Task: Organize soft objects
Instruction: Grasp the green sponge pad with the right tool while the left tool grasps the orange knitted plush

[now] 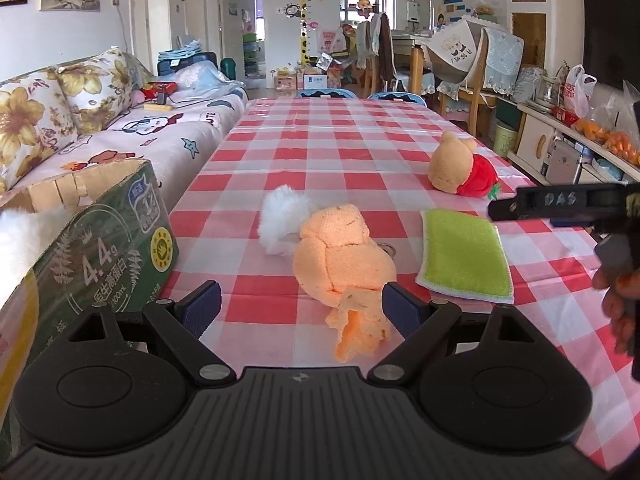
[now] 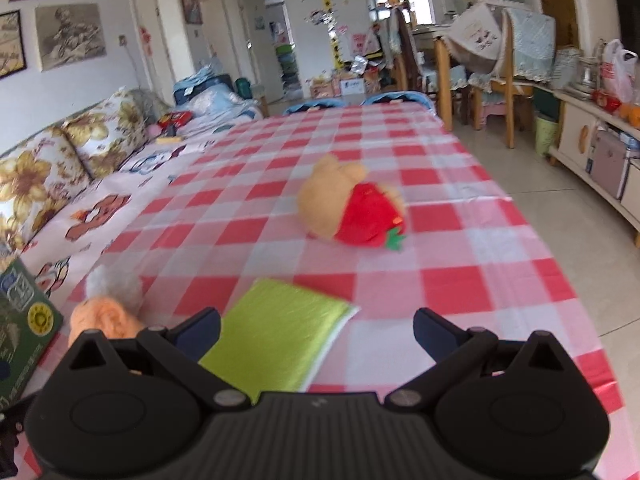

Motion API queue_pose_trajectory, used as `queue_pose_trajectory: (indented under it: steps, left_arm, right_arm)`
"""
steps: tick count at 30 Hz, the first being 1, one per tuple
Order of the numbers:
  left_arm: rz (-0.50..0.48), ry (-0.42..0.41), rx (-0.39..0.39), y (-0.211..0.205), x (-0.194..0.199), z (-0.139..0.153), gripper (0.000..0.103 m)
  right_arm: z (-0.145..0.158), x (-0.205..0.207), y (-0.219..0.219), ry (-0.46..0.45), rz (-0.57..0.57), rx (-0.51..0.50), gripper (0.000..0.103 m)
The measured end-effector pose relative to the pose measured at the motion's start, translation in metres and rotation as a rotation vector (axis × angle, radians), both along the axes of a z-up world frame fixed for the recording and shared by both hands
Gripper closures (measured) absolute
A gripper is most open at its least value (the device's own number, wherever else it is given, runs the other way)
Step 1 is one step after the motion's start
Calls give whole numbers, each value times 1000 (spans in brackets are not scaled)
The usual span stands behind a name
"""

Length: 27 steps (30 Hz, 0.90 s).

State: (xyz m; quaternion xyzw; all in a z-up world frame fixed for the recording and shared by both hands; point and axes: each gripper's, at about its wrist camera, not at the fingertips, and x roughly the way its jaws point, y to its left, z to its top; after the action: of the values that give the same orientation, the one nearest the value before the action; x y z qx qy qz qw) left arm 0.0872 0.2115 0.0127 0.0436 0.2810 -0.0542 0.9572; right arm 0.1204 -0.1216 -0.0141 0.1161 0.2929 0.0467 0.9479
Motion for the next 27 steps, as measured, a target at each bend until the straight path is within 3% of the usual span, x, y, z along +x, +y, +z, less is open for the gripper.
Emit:
queue_pose_trajectory:
  steps: [8,22,27]
  left_arm:
    - [26,3,-23,3,6,0,0]
    - [52,40,-130,8,15,0,0]
    - [38,37,-134,6,17,-2,0]
  right_arm:
    - [-11,15,33,45,23,-51,1]
    - [-29,24,50,103,79,-87,1]
    - [-30,23,48,95,98,-105,1]
